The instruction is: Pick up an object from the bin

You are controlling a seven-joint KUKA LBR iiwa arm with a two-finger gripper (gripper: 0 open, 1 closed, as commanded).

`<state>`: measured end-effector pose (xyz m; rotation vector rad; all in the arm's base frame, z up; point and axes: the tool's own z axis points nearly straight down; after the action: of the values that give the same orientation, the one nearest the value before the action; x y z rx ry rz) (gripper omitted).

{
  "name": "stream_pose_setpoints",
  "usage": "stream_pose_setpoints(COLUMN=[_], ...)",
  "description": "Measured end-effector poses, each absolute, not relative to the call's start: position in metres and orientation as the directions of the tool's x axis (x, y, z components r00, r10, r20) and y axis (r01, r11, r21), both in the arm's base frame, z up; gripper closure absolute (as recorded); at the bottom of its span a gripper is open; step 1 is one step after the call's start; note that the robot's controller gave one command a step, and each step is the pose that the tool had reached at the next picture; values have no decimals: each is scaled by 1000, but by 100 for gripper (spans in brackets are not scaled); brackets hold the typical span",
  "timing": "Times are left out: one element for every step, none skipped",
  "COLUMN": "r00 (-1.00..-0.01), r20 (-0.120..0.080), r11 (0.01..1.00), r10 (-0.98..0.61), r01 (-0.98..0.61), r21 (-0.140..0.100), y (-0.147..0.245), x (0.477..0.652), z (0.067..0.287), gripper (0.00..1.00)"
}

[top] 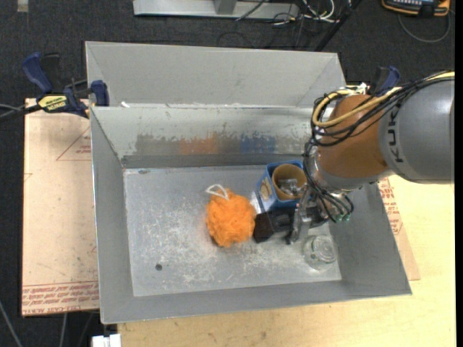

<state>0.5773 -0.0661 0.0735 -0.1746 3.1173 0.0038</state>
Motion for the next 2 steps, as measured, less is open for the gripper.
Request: stream_pose_setpoints(r00=[-994,-989], r20=[-3,-8], r11=[994,989], r10=[-112,-145], r01=[-112,-145], r21=[4,4], y=[-69,-85], x=[575,569], z=[111,170], gripper=[100,100])
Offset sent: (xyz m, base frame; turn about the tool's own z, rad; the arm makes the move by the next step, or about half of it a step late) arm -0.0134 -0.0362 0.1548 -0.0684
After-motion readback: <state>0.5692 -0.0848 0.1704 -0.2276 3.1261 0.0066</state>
